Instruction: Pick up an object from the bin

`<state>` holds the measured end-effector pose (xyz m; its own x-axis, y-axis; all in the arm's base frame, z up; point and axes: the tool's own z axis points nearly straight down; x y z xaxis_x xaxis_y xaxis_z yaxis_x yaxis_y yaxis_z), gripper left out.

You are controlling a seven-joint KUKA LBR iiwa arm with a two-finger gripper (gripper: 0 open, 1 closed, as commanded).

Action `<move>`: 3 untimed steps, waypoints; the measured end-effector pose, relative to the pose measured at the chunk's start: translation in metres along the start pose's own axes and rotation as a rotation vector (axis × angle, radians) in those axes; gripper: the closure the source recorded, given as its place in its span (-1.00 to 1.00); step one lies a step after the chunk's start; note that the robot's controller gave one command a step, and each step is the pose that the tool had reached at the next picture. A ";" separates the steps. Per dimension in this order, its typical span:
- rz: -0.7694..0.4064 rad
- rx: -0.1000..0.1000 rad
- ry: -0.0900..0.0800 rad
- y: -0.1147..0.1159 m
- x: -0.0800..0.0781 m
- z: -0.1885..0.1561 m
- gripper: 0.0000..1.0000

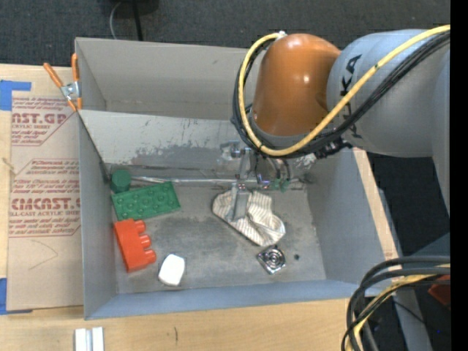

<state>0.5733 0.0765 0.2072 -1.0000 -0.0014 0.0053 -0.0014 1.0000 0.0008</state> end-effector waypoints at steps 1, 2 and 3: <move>0.001 -0.001 -0.007 0.000 -0.001 -0.005 -1.00; 0.081 -0.003 -0.009 -0.013 0.006 0.004 -1.00; 0.161 -0.001 -0.007 -0.031 0.000 0.023 -1.00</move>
Offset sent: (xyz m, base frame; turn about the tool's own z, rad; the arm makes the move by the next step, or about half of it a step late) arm -0.0220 -0.0472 -0.0241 0.2442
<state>0.5732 0.0451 0.1837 -0.9873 0.1586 -0.0014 0.1586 0.9873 0.0014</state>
